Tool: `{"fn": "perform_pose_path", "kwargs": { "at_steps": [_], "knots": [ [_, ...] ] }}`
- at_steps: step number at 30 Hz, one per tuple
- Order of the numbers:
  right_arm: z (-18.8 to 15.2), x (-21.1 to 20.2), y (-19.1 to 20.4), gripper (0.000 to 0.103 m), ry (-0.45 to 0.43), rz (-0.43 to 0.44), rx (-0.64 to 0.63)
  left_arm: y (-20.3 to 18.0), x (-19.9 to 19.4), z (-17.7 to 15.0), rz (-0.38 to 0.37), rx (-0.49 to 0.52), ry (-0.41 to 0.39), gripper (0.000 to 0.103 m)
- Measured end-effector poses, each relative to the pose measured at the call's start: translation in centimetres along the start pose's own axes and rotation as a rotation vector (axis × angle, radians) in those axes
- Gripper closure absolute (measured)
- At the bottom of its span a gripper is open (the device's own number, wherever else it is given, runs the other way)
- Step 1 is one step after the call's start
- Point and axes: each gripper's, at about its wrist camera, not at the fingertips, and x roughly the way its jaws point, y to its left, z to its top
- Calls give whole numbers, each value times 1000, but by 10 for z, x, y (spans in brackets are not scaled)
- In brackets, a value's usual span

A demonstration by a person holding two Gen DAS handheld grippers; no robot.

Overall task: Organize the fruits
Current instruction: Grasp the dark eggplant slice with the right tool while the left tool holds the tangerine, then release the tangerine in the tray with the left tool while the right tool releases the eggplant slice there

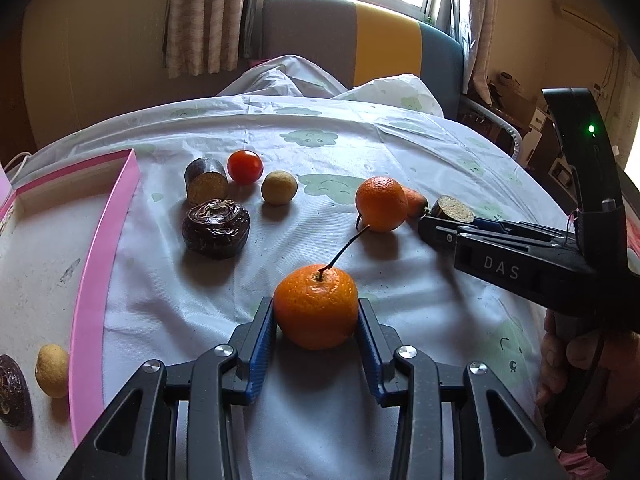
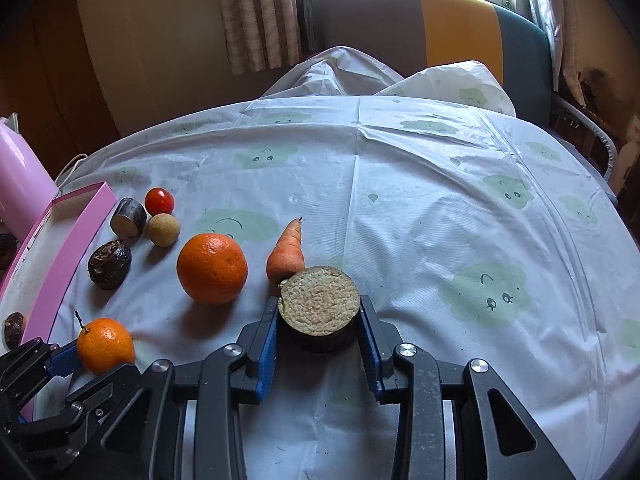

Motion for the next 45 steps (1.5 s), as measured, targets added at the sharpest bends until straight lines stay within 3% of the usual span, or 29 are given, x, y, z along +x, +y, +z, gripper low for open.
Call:
{"fn": "perform_pose_path", "kwargs": {
  "at_steps": [23,27,36,45],
  "knots": [
    [-1,-2,5,67,-10,-43,-31,1,-5,4,12,7,24,64],
    [-7,-13,6,67,-16,-62,-25,6,-14,4,12,-12,27,65],
    [-22,-47,15,67,-43,-16,-20,23,-47,10,-11,-77,6,65],
    [-21,-60,70,67,-55,90,-128,86,-77,17,124,-214,-41,65]
  ]
}}
